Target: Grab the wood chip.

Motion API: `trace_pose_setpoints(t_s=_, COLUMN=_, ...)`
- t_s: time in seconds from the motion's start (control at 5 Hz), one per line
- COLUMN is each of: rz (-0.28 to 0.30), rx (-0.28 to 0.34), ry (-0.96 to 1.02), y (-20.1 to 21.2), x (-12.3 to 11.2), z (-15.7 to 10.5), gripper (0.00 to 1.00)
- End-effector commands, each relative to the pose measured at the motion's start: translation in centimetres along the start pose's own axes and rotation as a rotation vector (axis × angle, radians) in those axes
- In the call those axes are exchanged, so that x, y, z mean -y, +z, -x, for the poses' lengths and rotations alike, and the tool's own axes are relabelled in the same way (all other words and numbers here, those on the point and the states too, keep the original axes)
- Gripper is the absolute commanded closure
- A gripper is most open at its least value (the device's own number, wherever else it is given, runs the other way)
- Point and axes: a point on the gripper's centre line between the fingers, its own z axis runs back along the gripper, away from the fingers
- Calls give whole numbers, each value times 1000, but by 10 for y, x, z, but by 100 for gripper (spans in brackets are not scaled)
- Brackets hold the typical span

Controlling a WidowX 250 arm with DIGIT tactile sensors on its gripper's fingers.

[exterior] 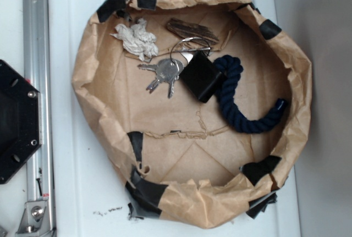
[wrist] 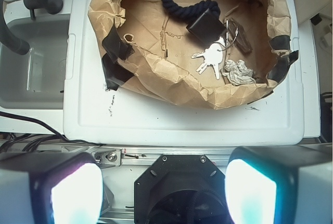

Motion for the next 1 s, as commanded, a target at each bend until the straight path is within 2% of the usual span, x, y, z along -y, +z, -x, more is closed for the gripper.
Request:
trace_pose_setpoints(t_s=0.0, rz=0, rx=0, ry=0, y=0, x=0, z=0, gripper=0)
trace_pose_setpoints(t_s=0.2, rz=-63, rx=104, ry=-10, y=-42, x=-41, z=-41, gripper=0)
trace_pose_setpoints(t_s=0.4, rz=21, rx=136, ry=-55, y=-73, x=-53, z=-77, gripper=0)
trace_pose_setpoints(t_s=0.6, rz=-5, rx=74, ry=-74, y=-93, x=-71, z=-97, gripper=0)
trace_pose_setpoints(t_s=0.8, rz=-57, rx=38, ry=-145, y=-125, x=-83, z=-115, gripper=0)
